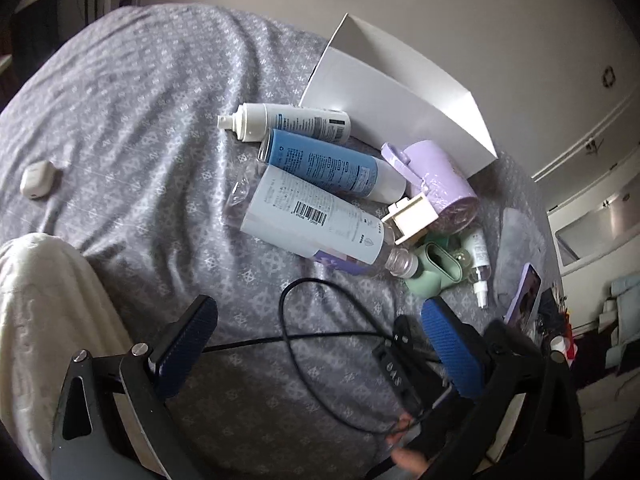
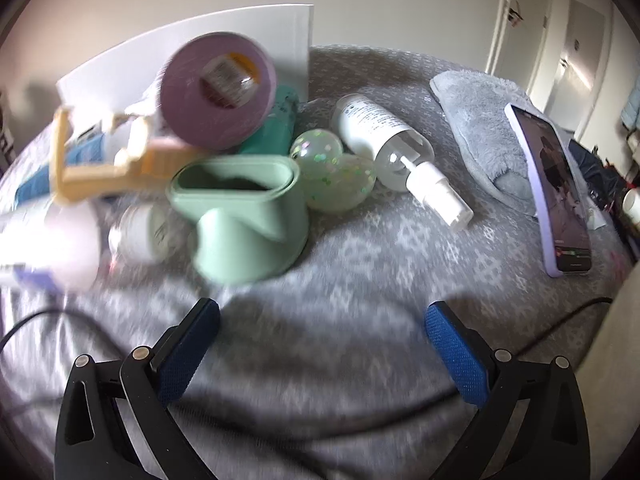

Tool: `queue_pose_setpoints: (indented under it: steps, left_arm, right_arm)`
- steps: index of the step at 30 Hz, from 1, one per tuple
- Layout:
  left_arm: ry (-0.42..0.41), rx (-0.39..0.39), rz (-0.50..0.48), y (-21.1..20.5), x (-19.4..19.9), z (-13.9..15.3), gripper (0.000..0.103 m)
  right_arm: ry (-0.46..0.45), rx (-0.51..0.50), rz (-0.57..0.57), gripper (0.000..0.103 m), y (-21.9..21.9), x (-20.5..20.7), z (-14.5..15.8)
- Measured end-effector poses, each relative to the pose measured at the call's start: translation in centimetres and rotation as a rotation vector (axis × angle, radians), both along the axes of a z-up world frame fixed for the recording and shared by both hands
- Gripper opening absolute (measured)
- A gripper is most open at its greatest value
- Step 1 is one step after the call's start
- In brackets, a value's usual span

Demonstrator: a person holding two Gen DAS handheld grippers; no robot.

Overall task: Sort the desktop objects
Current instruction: 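Grasp the clear bottle with light-blue label with the left gripper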

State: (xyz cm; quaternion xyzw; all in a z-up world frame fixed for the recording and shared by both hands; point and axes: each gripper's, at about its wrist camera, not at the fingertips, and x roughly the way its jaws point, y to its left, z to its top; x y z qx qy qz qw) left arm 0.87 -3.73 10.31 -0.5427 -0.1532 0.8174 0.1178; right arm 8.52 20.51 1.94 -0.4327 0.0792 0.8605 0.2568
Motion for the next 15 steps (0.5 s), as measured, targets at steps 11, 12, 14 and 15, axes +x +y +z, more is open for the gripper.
queue_pose_setpoints:
  steps: [11, 12, 14, 15]
  left_arm:
    - [-0.255, 0.151, 0.277, 3.3, -6.4, -7.4, 0.102]
    - [-0.271, 0.161, 0.325, 3.1, -6.6, -8.0, 0.102]
    - [-0.298, 0.196, 0.373, 3.3, -7.2, -9.0, 0.102]
    - [-0.305, 0.215, 0.390, 3.4, -7.6, -9.4, 0.102]
  right_arm:
    - [-0.031, -0.074, -0.049, 0.103, -1.6, 2.3, 0.2]
    - [-0.028, -0.069, -0.052, 0.103, -1.7, 2.3, 0.1]
    - [-0.017, -0.060, -0.055, 0.103, -1.9, 2.4, 0.1]
    - [-0.013, -0.054, -0.055, 0.103, -2.0, 2.3, 0.1]
